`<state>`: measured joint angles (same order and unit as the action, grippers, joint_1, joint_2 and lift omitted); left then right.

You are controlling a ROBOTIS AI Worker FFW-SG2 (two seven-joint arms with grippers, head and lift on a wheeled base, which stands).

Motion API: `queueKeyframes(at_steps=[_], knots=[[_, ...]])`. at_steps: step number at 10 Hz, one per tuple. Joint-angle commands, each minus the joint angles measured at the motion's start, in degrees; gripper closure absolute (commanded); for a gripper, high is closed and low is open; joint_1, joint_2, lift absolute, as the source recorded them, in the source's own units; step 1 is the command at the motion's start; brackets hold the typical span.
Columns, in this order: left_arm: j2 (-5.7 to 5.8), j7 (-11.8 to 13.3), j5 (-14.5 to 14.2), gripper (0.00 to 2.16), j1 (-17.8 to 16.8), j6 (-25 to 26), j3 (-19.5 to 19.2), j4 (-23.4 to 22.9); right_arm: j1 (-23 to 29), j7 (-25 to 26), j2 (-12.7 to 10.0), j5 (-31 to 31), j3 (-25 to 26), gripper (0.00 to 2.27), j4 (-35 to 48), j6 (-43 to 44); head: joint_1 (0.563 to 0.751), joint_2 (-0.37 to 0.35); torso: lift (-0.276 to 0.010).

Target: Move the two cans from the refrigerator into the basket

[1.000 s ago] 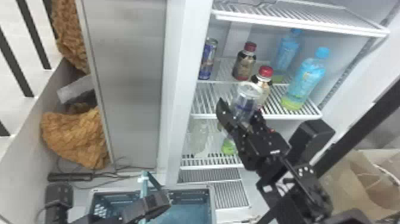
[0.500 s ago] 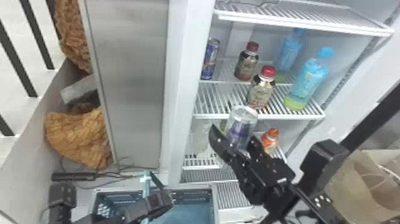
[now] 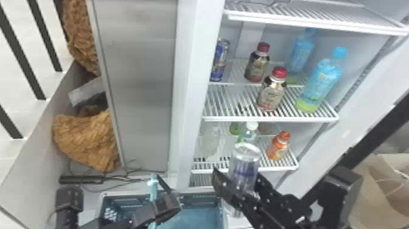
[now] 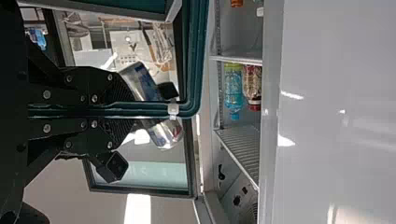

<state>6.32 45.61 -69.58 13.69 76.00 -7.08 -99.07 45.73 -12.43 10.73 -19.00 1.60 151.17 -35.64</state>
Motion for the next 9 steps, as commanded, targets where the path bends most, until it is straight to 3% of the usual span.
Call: queueKeyframes(at_steps=[1,3,7,8,9], knots=[[-0.08,0.0,0.0,1.19,-0.05,-0.07,0.0,0.0,1.94,-0.84,0.26,0.26,0.23,1.2,0.77,-2.19,0.695,-0.194,-0.031],[-0.08,0.0,0.0,1.19,-0.05,-0.07,-0.11,0.0,3.34,-3.04,0.17,0.14,-0.11,1.2,-0.07,-4.16,0.695,-0.192,-0.031],[-0.08,0.0,0.0,1.19,-0.19,-0.07,0.0,0.0,1.37,-6.38,0.0,0.26,-0.23,1.13,-2.88,-8.24,0.695,-0.176,-0.031],[-0.17,0.0,0.0,1.19,-0.05,-0.07,0.0,0.0,0.25,-7.96,-0.18,0.26,-0.23,1.01,-4.43,-8.66,0.695,-0.172,-0.031],[-0.17,0.0,0.0,1.19,-0.19,-0.07,0.0,0.0,-0.45,-8.84,-0.36,0.26,-0.23,0.63,-5.27,-8.66,0.695,-0.166,-0.031]])
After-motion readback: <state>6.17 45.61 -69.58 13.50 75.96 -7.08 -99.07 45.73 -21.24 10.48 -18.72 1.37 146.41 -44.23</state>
